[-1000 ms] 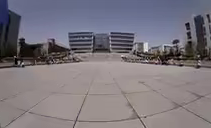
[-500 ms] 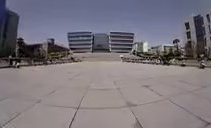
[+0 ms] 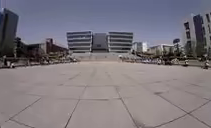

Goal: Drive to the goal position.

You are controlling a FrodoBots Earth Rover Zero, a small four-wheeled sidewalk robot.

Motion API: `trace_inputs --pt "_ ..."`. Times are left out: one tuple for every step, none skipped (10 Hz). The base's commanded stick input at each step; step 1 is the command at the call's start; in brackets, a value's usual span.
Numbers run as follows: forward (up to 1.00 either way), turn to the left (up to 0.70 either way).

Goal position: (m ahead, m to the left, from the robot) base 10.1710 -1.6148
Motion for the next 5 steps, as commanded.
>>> trace_inputs --pt "1.0 0.0" --pt "1.0 0.0" --pt "1.0 0.0" --pt "1.0 0.0" --pt "1.0 0.0"
